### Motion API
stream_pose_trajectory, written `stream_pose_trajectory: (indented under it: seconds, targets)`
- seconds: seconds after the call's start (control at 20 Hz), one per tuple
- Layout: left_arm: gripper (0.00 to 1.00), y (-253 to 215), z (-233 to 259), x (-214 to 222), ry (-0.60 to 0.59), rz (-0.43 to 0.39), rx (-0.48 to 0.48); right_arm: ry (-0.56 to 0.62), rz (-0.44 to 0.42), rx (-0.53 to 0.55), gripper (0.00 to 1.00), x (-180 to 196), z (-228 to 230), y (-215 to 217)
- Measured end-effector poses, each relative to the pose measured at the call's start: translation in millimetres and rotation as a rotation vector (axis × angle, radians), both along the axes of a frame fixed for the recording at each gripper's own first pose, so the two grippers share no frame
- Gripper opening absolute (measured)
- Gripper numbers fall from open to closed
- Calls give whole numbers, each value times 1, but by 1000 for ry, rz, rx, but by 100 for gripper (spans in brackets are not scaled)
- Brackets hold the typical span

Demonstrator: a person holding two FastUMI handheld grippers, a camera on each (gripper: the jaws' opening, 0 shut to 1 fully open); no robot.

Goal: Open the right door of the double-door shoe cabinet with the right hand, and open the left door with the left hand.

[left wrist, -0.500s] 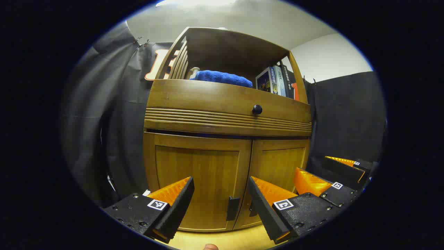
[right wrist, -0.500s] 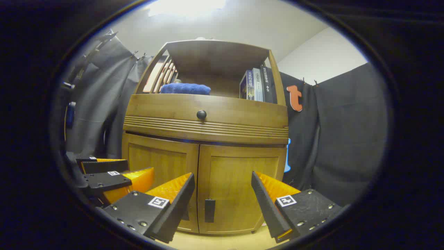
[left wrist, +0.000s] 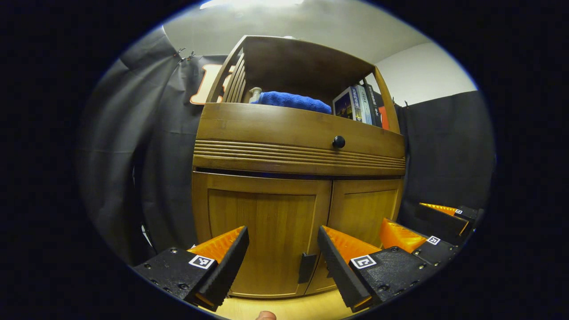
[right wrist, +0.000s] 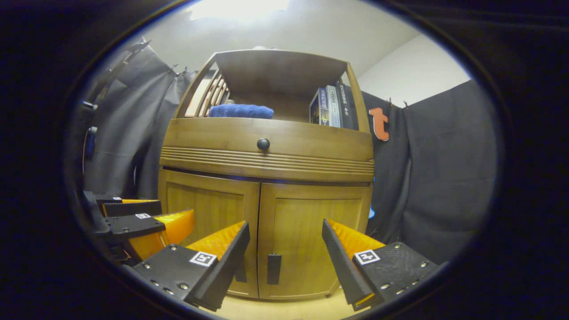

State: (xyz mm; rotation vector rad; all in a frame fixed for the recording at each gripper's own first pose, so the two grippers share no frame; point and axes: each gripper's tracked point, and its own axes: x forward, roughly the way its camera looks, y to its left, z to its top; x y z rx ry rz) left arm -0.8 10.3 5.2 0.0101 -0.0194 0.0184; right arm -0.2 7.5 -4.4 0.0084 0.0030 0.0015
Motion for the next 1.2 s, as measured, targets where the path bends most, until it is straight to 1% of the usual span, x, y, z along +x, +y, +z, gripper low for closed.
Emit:
stream_pose_trajectory:
  seconds: [0.1,0.15,0.5,0.55,0.6,0.7,0.75,0.85,0.9,0.95,1.0,1.05,1.15,1.2]
  targets:
    - [95,0,2,-1,-5,-2,0,5,-1,2,97,1,-1,0]
    - [92,0,3,-1,-7,-3,1,5,-1,2,97,1,-2,-1]
    - [92,5,3,0,-9,9,-4,40,16,10,97,11,-20,5]
    - [92,7,3,0,-9,12,-7,53,24,11,97,15,-27,7]
    - [95,10,1,-3,-9,16,-8,70,32,14,97,20,-36,9]
    - [95,19,-1,-6,-7,28,-5,106,51,26,96,33,-56,14]
    - [95,25,-1,-8,-7,38,-1,129,61,31,98,40,-67,17]
    - [95,38,-3,-10,-2,60,10,178,74,37,98,53,-91,22]
    - [95,44,-4,-10,0,73,19,197,82,42,96,59,-100,26]
    - [92,51,-4,-10,1,85,27,219,79,44,96,65,-112,27]
    - [92,57,-6,-10,3,97,35,240,86,52,94,69,-121,29]
    - [95,63,-5,-9,4,108,40,260,69,52,89,75,-131,27]
    - [95,74,-7,-7,5,127,46,285,67,52,72,85,-143,28]
    - [95,77,-8,-5,7,135,49,291,64,48,72,88,-147,28]
